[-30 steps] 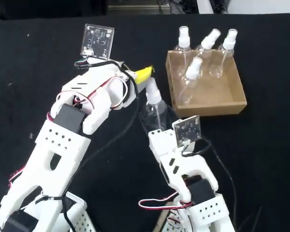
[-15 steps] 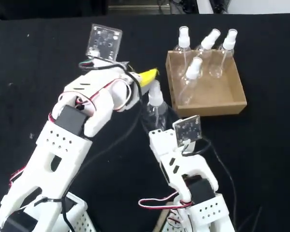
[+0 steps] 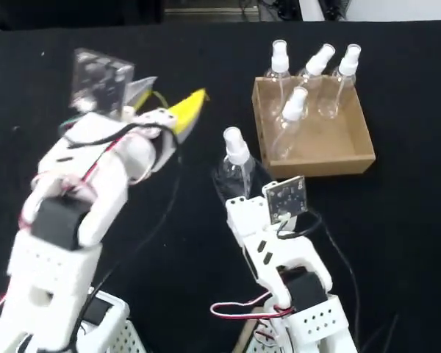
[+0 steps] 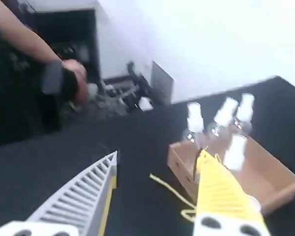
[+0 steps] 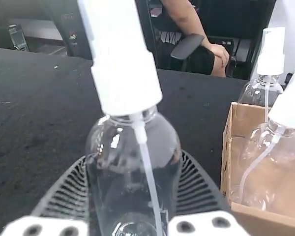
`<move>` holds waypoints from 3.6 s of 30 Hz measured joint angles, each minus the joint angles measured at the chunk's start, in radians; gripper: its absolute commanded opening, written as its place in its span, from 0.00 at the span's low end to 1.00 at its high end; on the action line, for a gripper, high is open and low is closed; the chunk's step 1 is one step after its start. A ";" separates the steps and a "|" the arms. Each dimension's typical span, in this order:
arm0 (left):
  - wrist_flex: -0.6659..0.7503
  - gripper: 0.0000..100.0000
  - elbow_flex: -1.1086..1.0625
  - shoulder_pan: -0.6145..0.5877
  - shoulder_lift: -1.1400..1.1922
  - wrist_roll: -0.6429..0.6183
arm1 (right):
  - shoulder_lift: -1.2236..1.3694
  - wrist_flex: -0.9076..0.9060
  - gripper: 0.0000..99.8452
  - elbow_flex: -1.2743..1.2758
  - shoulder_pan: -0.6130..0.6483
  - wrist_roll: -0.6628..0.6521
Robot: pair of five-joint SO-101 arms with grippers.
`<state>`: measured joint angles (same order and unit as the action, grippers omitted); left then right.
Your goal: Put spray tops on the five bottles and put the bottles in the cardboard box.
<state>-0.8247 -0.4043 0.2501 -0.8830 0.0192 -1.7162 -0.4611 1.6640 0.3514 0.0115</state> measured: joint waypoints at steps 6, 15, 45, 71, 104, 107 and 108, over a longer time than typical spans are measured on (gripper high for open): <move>0.003 0.25 -0.127 -0.101 -0.140 0.000 | 0.000 -0.026 0.01 0.000 -0.006 0.000; 0.287 0.25 -0.672 -0.173 -0.140 -0.066 | 0.000 -0.213 0.01 -0.057 -0.006 -0.002; 0.684 0.25 -1.074 -0.252 -0.138 -0.405 | -0.061 -0.439 0.01 -0.365 -0.646 -0.292; 0.684 0.25 -1.074 -0.252 -0.138 -0.405 | 1.083 0.520 0.01 -0.486 -1.183 -0.333; 0.689 0.25 -1.074 -0.252 -0.138 -0.405 | 1.952 1.254 0.01 -0.674 -1.203 -0.003; 0.689 0.25 -1.074 -0.252 -0.138 -0.405 | 1.952 1.254 0.01 -0.674 -1.203 -0.003; 0.689 0.25 -1.074 -0.252 -0.138 -0.405 | 1.952 1.254 0.01 -0.674 -1.203 -0.003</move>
<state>-0.1358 -1.4784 -0.0015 -1.0211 -0.3859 0.2355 0.7925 0.9904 -0.8516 0.0084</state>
